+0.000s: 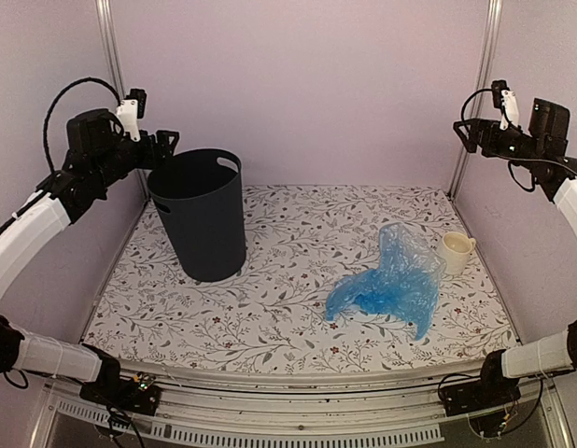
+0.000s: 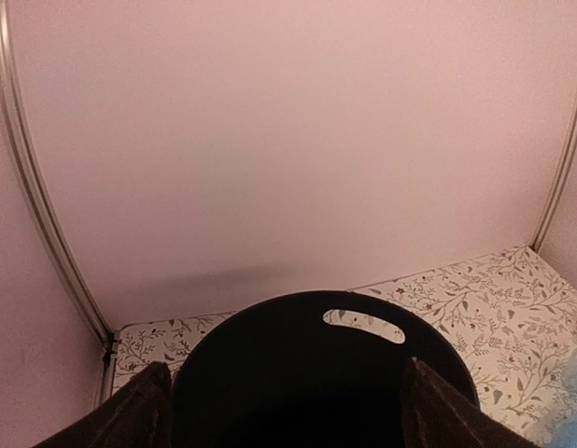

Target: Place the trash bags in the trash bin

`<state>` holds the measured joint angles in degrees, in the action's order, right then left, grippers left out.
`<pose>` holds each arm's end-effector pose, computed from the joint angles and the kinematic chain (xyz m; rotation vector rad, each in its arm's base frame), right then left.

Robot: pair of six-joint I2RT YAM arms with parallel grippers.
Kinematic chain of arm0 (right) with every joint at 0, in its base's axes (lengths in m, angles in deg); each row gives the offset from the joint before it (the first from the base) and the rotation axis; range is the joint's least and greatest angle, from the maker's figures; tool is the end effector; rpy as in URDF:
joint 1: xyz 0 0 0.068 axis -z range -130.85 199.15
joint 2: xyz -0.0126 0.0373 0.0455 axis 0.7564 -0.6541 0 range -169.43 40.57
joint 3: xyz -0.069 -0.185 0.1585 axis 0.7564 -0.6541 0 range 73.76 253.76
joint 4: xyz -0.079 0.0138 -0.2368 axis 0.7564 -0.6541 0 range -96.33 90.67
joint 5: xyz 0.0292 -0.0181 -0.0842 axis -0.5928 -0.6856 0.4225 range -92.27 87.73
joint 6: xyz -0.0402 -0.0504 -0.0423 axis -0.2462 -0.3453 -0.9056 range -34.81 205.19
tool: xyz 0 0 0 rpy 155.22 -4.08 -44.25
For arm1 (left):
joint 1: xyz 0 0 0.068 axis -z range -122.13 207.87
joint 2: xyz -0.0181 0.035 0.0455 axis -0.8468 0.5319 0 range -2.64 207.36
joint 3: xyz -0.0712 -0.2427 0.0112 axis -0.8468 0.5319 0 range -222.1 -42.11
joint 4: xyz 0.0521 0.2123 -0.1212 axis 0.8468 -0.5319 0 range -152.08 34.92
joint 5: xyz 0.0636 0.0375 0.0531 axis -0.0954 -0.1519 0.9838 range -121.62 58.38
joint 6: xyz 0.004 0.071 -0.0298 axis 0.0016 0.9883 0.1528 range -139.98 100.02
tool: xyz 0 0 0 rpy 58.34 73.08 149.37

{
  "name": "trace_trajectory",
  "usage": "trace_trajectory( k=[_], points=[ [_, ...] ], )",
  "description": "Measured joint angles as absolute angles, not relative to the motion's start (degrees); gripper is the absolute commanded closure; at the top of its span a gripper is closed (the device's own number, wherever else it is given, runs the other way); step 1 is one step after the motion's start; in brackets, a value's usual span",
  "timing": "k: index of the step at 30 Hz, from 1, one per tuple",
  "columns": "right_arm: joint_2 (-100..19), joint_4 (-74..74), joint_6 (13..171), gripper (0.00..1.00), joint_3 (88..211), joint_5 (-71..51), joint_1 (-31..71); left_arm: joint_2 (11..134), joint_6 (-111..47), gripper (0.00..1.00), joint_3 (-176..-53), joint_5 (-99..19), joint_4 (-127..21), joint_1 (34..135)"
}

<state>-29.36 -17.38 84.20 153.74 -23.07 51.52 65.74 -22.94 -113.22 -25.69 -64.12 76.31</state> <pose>0.2898 0.0113 0.4232 -0.2490 1.6901 0.2663 0.2851 -0.0879 0.3957 0.1492 1.6773 -0.1941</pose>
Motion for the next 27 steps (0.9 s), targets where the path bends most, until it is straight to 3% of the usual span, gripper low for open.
trace_trajectory(
  k=[6,12,17,22,27],
  points=[
    [-29.4,-17.2,82.5,0.02,152.0,-27.6,51.5,70.3,-21.6,0.26,-122.0,-23.9,-67.6,84.6],
    [-30.0,-16.8,80.2,0.05,146.6,-34.4,51.4,78.1,-19.2,0.37,-133.3,-23.5,-71.3,98.5],
    [-30.9,-16.4,78.6,0.08,142.1,-39.1,51.4,84.2,-16.7,0.45,-136.0,-26.0,-73.5,109.7],
    [-31.1,-15.9,77.2,0.08,139.0,-42.7,51.4,90.9,-15.0,0.39,-133.9,-29.1,-75.9,118.5],
    [-31.1,-15.1,76.0,0.09,136.7,-44.9,51.4,94.1,-16.9,0.34,-122.9,-26.4,-76.7,123.2]
  ],
)
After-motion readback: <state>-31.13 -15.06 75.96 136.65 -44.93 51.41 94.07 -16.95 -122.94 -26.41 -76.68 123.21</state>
